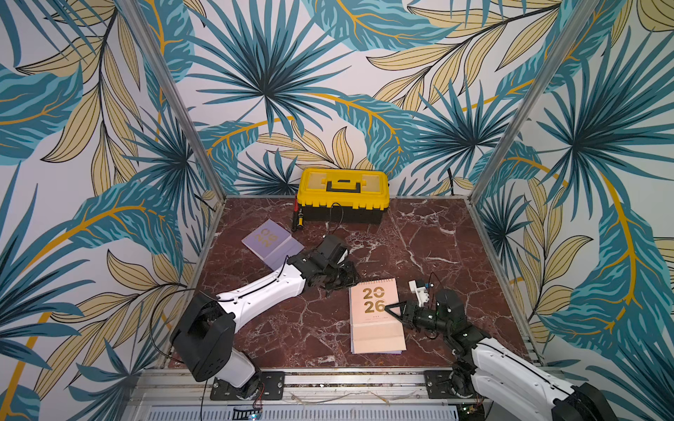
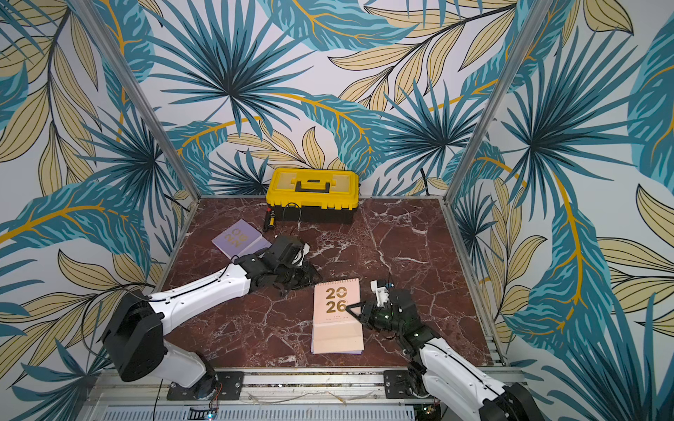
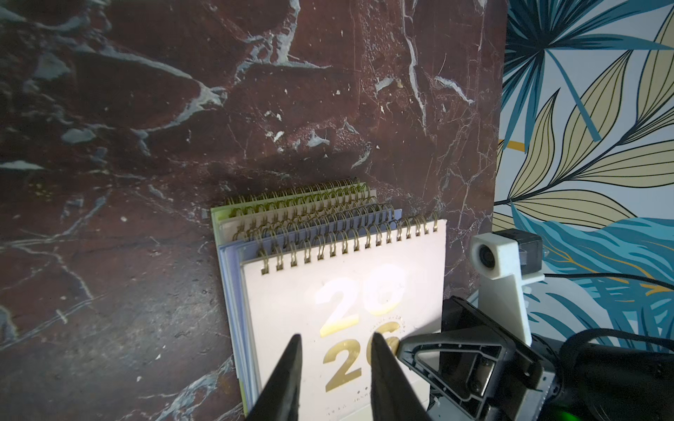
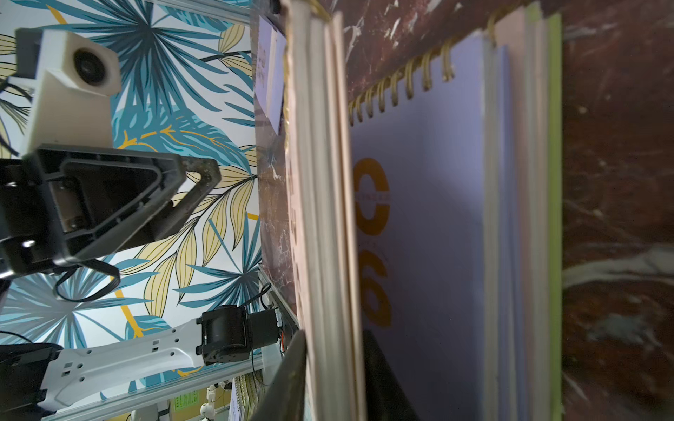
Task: Stack the calendars
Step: Place the calendar at the calendar, then move the calendar to the center of the board.
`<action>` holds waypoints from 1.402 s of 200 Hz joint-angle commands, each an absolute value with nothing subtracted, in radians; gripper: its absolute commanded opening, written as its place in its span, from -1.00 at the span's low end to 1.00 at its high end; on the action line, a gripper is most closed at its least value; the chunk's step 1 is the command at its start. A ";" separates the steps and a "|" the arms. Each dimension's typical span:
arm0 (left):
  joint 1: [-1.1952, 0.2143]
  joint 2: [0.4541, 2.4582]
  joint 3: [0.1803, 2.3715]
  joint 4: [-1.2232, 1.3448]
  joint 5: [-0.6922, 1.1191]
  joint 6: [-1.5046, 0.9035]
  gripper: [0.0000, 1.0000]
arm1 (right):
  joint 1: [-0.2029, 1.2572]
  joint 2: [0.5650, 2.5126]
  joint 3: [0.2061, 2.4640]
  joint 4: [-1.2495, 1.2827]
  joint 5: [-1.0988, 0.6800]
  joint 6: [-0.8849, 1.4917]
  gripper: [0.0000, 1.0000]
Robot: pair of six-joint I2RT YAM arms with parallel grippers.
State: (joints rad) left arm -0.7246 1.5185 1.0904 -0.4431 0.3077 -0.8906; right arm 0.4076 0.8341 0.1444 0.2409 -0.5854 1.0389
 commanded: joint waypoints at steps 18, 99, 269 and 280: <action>-0.719 1.520 1.085 -0.427 0.316 -0.893 -0.35 | 0.411 0.823 0.223 0.049 -0.557 0.947 -0.36; -0.712 1.531 1.059 -0.426 0.323 -0.891 -0.28 | 0.412 0.812 0.373 -0.346 -0.436 0.809 0.24; -0.304 1.334 0.945 -0.586 0.294 -0.770 -0.04 | 0.412 0.941 0.753 -0.606 -0.313 0.678 0.25; -0.226 1.328 0.948 -0.586 0.321 -0.759 0.01 | 0.412 0.964 0.766 -0.597 -0.314 0.668 0.25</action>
